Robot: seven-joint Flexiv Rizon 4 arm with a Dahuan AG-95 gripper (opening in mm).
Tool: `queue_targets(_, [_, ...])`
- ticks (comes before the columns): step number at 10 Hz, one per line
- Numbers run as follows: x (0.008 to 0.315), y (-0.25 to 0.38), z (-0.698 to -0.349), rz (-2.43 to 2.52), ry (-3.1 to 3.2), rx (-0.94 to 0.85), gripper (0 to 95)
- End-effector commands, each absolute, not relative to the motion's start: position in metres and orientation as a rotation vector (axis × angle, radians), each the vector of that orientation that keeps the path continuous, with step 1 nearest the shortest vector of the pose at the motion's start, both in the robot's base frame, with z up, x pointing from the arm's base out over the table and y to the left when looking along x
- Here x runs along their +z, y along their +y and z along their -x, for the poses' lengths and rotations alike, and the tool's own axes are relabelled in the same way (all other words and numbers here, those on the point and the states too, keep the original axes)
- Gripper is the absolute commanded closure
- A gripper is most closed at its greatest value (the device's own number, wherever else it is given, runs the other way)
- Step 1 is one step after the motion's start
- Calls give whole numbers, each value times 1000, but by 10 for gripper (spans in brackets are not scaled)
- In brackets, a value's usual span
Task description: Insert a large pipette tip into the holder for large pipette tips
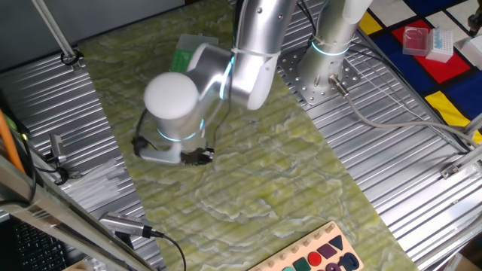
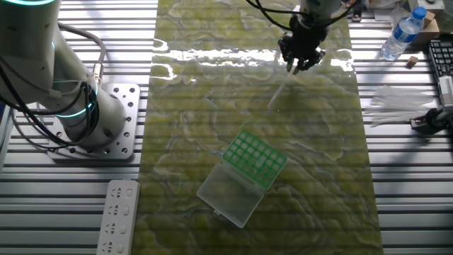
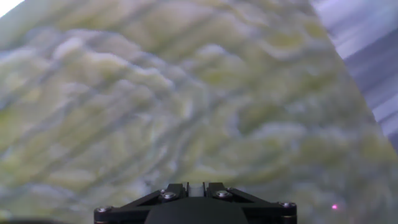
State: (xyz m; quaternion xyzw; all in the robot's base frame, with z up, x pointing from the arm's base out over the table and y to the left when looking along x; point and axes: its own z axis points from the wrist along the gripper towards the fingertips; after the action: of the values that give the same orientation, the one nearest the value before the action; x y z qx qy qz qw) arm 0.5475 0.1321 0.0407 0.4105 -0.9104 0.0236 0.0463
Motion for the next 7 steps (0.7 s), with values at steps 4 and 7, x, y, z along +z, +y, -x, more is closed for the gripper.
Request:
queue_targets(4, [42,107,-544,-410,-3013,-39,950])
queue_targets(7, [45,95,-544,-367,-3026,-21,950])
